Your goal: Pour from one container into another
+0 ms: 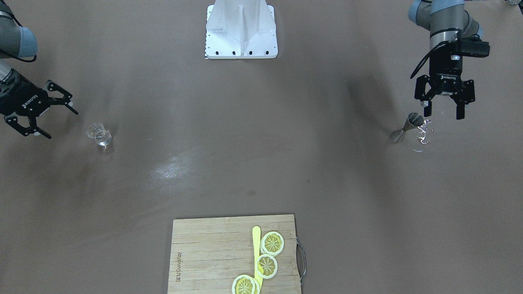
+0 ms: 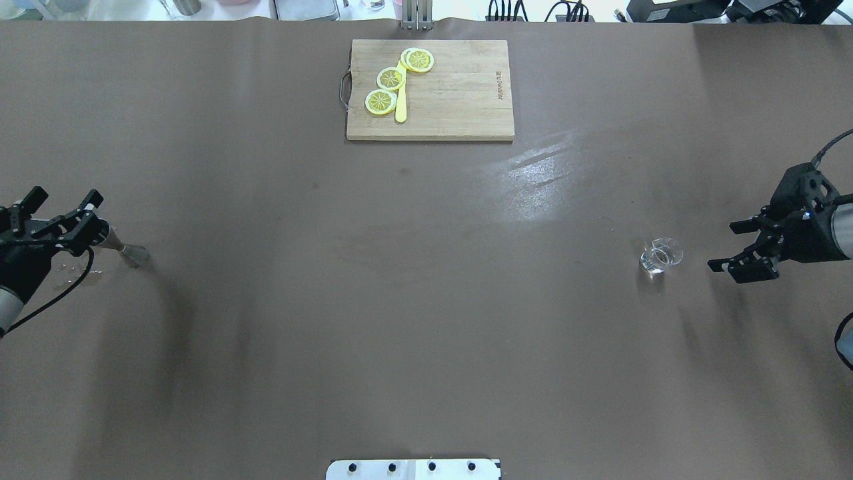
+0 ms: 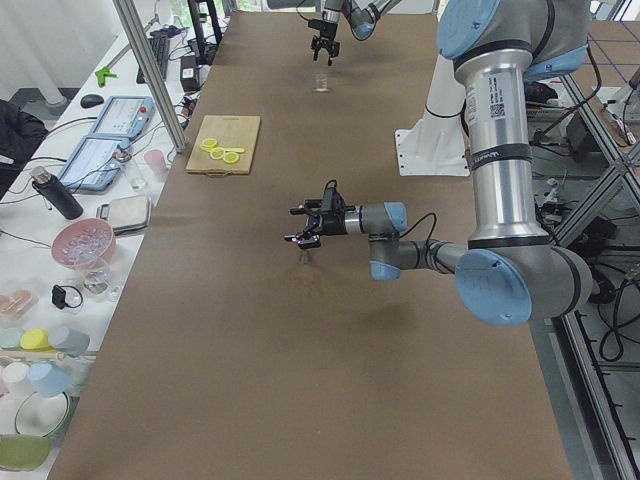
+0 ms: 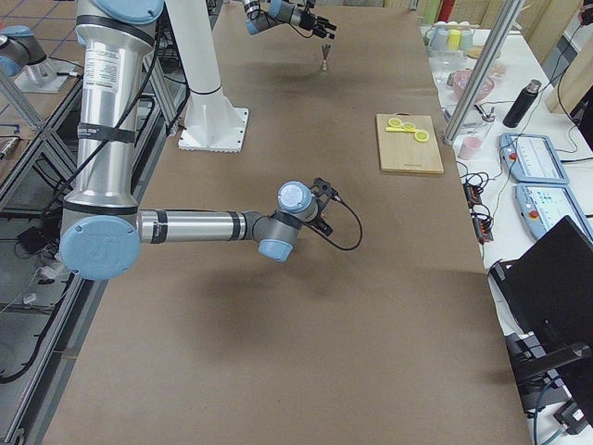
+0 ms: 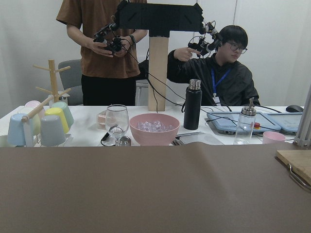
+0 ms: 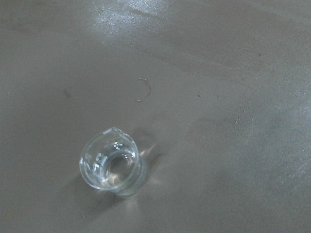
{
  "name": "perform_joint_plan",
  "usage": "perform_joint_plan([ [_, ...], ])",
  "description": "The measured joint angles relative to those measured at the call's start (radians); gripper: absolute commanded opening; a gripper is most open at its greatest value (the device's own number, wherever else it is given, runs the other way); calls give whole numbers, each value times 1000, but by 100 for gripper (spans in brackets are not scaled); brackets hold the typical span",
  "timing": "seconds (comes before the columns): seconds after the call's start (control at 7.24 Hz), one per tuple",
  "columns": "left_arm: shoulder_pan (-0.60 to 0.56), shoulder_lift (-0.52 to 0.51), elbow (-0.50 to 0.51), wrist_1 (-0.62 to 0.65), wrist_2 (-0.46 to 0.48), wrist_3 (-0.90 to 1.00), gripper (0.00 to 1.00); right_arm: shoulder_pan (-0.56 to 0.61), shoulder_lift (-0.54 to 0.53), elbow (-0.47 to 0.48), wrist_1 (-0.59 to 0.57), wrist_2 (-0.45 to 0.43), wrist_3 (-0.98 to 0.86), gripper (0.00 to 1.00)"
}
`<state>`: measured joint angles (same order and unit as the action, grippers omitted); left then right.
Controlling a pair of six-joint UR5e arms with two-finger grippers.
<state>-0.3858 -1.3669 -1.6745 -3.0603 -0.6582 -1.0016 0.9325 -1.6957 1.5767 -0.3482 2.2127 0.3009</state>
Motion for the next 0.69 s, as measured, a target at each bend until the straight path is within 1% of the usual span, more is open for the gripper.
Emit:
perform_joint_plan([
  [0.14,36,-19,38,-26,57,0,96,-4,7,-30,53,-9,2,100],
  [0.28,62,-35,76,-50,98,0,96,-8,15,-34,76,-24,5,100],
  [0.41,83,-50,109,-73,131,1,96,-16,21,-25,85,-44,13,100],
  [0.69,120,-64,143,-88,185,1,96,-60,35,-3,100,-81,54,100],
])
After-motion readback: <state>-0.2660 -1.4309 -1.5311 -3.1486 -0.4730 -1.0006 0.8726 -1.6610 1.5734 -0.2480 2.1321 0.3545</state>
